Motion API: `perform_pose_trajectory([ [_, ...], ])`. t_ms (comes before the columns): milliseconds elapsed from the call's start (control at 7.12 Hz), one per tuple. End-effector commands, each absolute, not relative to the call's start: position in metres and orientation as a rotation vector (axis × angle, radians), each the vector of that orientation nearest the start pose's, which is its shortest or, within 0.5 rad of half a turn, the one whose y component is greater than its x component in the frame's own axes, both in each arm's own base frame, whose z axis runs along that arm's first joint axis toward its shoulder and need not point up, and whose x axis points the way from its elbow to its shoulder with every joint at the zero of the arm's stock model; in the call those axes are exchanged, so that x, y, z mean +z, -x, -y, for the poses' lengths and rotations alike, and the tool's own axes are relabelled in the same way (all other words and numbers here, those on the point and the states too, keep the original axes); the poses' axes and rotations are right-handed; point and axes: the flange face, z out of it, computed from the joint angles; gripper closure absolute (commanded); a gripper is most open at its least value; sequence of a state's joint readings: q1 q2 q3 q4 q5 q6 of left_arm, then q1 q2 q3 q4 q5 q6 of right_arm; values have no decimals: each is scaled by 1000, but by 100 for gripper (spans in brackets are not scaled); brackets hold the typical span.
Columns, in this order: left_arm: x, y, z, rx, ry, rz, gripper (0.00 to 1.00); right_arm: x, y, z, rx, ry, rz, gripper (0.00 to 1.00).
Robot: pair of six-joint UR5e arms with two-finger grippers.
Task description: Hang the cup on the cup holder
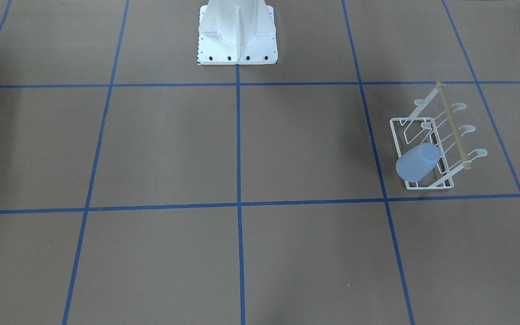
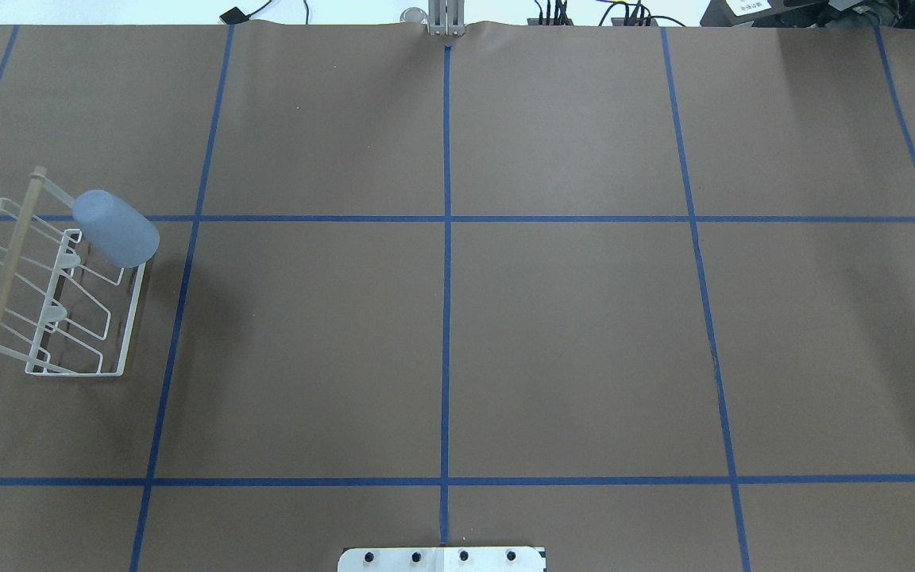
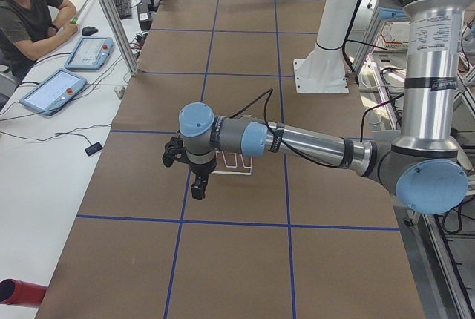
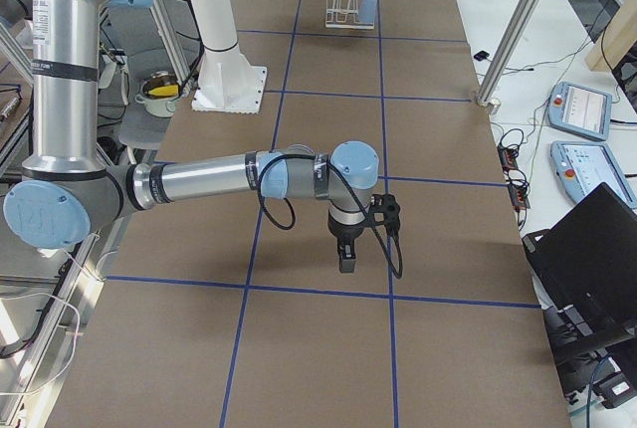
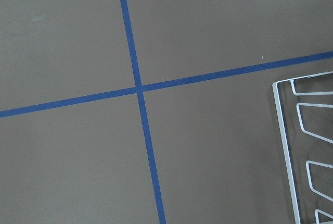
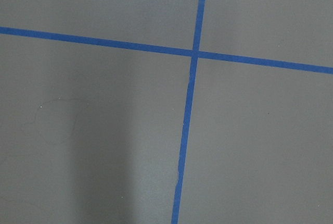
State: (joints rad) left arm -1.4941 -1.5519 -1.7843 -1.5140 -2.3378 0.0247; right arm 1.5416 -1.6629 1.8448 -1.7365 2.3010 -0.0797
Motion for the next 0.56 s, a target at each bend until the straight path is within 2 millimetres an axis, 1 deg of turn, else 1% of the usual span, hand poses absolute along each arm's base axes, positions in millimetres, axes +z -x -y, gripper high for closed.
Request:
perform_pose_trajectory([
  [0, 571, 27, 490, 149, -108, -769, 1, 586, -54, 450, -111, -36, 730, 0],
  [140, 568, 26, 493, 152, -115, -771, 1, 586, -54, 450, -111, -36, 730, 0],
  [281, 572, 26, 489, 148, -103, -771, 1, 586, -54, 450, -111, -36, 730, 0],
  [421, 572, 26, 489, 150, -105, -771, 1, 586, -54, 450, -111, -36, 730, 0],
])
